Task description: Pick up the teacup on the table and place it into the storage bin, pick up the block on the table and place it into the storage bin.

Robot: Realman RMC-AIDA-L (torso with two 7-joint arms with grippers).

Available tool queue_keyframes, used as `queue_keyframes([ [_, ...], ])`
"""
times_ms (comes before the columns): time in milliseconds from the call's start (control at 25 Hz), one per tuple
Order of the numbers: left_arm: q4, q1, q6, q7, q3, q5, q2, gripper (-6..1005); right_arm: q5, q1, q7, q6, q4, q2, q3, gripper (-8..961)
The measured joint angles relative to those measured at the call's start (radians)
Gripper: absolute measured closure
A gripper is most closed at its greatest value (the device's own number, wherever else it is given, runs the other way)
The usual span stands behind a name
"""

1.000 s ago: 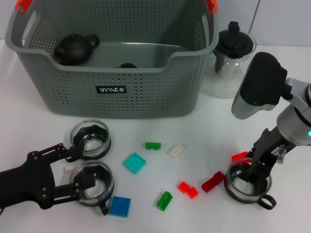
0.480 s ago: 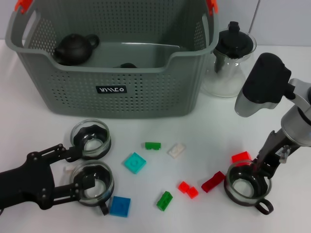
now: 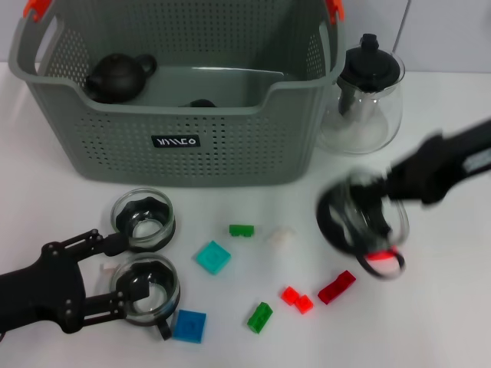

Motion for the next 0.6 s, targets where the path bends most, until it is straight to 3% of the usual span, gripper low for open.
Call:
queue_keyframes([
  [80,0.0,0.002,0.0,0.0,-0.001,0.0,-0.001,175,0.146,-0.001,-0.05,-0.062,-0.002,-0.011,0.124,897],
  [200,0.0,0.002,0.0,-0.002,-0.004,0.0,-0.001,175,0.268,-0.01,-0.083,-0.071,0.004,-0.022,0.212,897],
  [320,0.0,-0.003,0.0,-0.004,-0.005,0.0,-0.001,175,0.343,-0.013,-0.108,-0.025,0.002,-0.008,0.236,897],
  [440,-0.001,-0.016,0.0,-0.006,-0.002,0.0,-0.001,175,0.39,0.001,-0.125,0.138,0.002,0.018,0.196,896],
  [600,-0.003,-0.024,0.0,-0.007,-0.002,0.0,-0.001,175,0.401,0.053,-0.088,0.461,0.045,0.019,0.016,896],
])
